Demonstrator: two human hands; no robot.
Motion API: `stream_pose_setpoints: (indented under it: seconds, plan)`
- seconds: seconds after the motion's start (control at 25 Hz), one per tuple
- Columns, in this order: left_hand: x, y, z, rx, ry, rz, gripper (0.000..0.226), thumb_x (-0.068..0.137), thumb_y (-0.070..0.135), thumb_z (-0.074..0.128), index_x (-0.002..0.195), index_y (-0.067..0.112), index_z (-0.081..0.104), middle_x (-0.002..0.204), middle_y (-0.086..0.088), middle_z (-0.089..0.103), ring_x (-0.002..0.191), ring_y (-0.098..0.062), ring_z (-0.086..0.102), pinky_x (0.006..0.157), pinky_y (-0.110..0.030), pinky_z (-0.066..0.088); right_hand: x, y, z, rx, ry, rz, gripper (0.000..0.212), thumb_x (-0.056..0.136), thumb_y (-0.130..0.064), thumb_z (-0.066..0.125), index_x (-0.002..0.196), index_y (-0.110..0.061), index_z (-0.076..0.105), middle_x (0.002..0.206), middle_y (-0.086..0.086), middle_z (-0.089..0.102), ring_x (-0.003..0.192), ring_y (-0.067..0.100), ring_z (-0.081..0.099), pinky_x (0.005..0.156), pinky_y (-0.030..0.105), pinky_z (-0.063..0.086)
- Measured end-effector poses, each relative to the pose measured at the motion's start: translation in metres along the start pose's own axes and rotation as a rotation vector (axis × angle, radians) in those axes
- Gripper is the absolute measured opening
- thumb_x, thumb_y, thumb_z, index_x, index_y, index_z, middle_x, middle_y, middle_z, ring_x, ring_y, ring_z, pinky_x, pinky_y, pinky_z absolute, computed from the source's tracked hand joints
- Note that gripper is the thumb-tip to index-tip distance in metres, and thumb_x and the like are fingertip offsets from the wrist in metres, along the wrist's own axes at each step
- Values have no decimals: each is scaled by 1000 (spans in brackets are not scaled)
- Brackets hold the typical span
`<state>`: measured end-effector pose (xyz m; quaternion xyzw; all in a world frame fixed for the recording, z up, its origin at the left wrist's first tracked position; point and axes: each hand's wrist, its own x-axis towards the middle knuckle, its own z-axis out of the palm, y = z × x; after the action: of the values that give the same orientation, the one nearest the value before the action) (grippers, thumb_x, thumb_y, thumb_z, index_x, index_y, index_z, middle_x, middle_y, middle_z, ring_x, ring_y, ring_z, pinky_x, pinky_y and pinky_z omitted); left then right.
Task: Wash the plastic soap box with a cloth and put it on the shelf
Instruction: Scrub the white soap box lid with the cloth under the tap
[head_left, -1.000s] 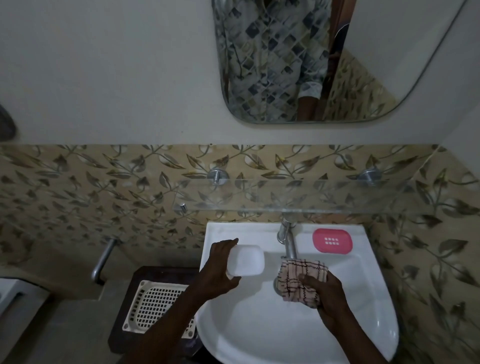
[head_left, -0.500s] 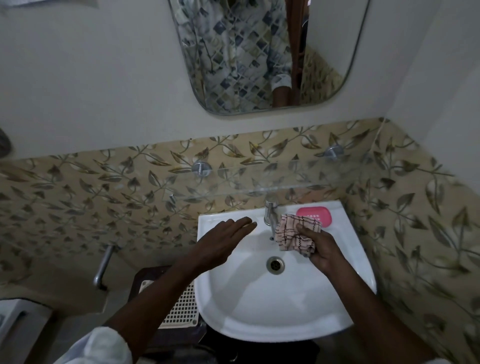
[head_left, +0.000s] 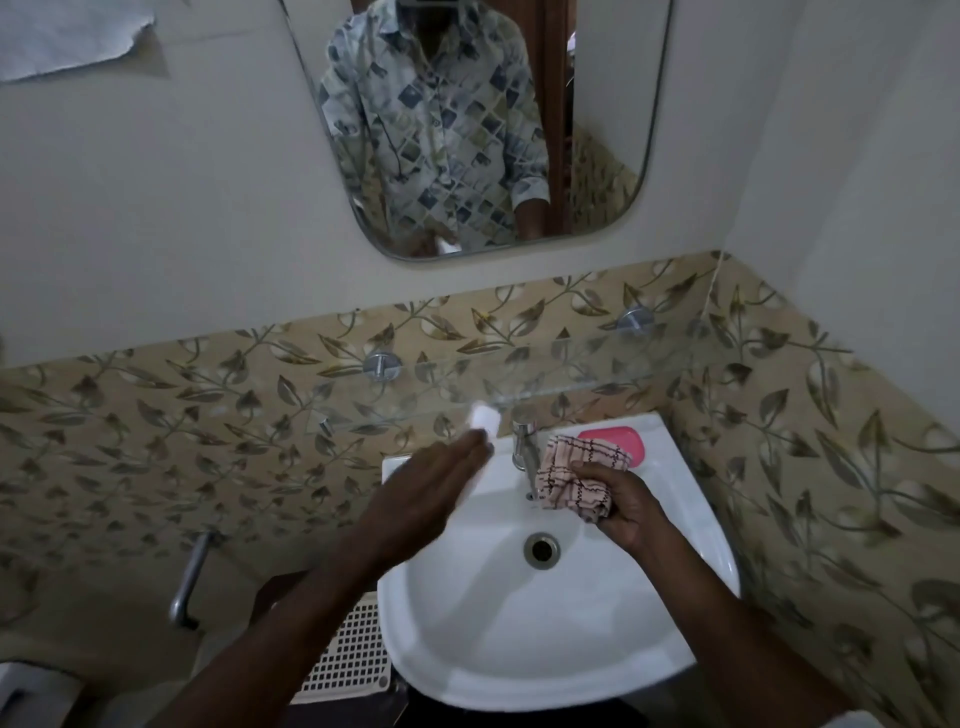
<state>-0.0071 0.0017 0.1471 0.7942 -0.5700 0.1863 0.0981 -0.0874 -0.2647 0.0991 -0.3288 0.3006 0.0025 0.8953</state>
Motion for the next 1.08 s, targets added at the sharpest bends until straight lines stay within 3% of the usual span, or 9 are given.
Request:
stream_pose_setpoints:
  seconds: [0.08,0.28,0.48,0.56,0.64,0.72,0.8,0.96,1.08]
  plan:
    - [-14,13,28,72,-172,219,66,76,-4,71,138,5,49,139,-17,58,96,-28,67,73,-30,56,1,3,-1,-56,1,7,61,72,9,65,131,15,51,133,36,53,125,50,51,109,59,39]
    - [-16,-11,51,80,-84,17,59,82,-10,35,139,2,46,144,-17,48,97,-27,55,73,-32,49,7,5,-5,-16,9,-28,58,76,12,63,132,14,50,134,36,53,127,50,50,110,63,35]
    - [-16,-6,69,-106,-190,-142,93,58,9,76,144,8,40,145,-12,48,112,-30,55,94,-38,50,12,11,-4,-3,51,-60,46,85,14,57,130,13,53,128,35,58,119,48,57,105,62,42]
    - [-18,-5,71,-451,-107,-400,95,65,24,77,149,20,33,146,2,44,128,-19,45,107,-35,42,11,13,-1,-123,102,-168,35,83,11,64,118,9,64,113,30,69,98,40,70,88,53,57]
    - [-15,-4,73,-957,-2,-801,104,67,32,81,152,36,21,143,25,40,130,1,44,104,-21,43,11,13,4,-292,142,-284,26,83,7,68,108,0,71,101,21,75,86,34,75,75,47,62]
    - [-11,-9,82,-1359,164,-1074,109,68,32,83,152,45,15,141,24,43,125,-5,53,97,-25,52,11,18,15,-476,131,-346,23,86,0,70,107,-8,73,99,14,77,89,32,75,77,52,61]
    - [-6,-13,94,-1566,324,-1188,94,71,32,79,150,33,29,137,3,50,120,-25,57,101,-39,49,8,22,29,-545,74,-365,21,86,-2,70,101,-15,76,97,11,78,87,29,76,70,48,63]
    - [11,-11,100,-1926,561,-1335,38,82,35,63,110,10,58,105,-14,63,99,-29,61,91,-43,47,11,32,50,-450,-44,-274,23,88,7,63,100,-8,77,94,19,77,76,38,74,63,47,62]
    - [10,-12,99,-2121,598,-1346,38,89,32,52,108,4,69,106,-19,69,98,-33,67,91,-45,51,14,38,46,-520,-7,-127,28,83,13,65,109,5,71,99,26,75,84,39,74,73,48,62]
